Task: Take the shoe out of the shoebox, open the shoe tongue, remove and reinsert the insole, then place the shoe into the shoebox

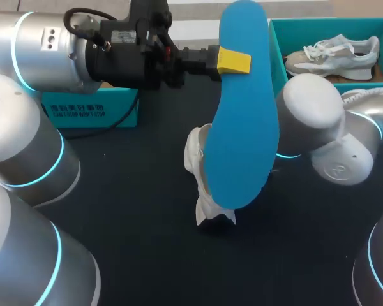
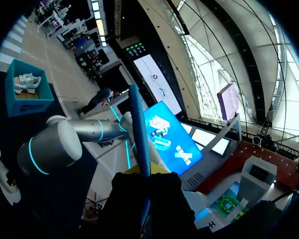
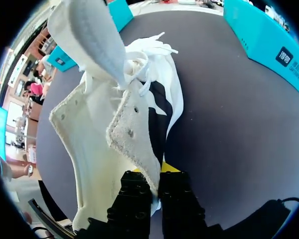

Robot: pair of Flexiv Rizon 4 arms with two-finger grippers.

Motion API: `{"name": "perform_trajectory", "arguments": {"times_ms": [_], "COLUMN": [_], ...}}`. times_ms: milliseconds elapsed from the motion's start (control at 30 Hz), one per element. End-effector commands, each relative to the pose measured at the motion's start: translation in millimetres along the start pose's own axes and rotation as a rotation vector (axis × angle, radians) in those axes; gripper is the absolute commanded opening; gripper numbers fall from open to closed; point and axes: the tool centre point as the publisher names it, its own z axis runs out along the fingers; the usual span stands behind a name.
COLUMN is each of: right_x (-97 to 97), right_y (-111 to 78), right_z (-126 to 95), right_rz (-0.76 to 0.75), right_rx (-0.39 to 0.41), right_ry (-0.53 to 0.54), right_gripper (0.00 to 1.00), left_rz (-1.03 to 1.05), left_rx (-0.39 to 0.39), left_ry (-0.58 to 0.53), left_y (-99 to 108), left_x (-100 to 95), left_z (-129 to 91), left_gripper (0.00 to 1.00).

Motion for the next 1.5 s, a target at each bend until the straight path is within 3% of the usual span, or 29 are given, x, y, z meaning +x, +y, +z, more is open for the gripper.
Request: {"name": "perform_trajectory", "arguments": {"times_ms": [33,233,267,300,467,767,1267,1333,1500], "right_x": [1.3,-0.1,0.0,0.3,2.6,6.4,6.4,7.7,7.7], "right_y": [1.0,-1.6,-2.5,-3.3,-6.9,-8.9,-8.9,-7.5,-6.8], "right_z": [10,13,11,8,-13,-55,-55,-65,-91], "right_rz": [-0.004,0.034,0.039,0.051,0.075,0.051,0.051,0.077,0.106], "right_rx": [0.01,0.023,0.016,0.009,-0.028,-0.004,-0.004,-0.066,-0.105], "right_ry": [0.006,0.011,0.019,0.027,0.089,0.191,0.191,0.292,0.432], "right_gripper": [0.0,0.0,0.16,1.0,1.0,1.0,1.0,1.0,1.0], "left_rz": [0.0,0.0,0.0,0.0,0.0,0.0,0.0,0.0,0.0], "left_rx": [0.002,0.002,0.002,0.002,0.002,0.002,0.002,0.002,0.002], "left_ry": [0.0,0.0,0.0,0.0,0.0,0.0,0.0,0.0,0.0], "left_y": [1,1,1,1,1,1,1,1,1], "left_x": [-0.9,-0.9,-0.9,-0.9,-0.9,-0.9,-0.9,-0.9,-0.9], "left_z": [2,2,2,2,2,2,2,2,2], "left_gripper": [0.0,0.0,0.0,0.0,0.0,0.0,0.0,0.0,0.0]}}
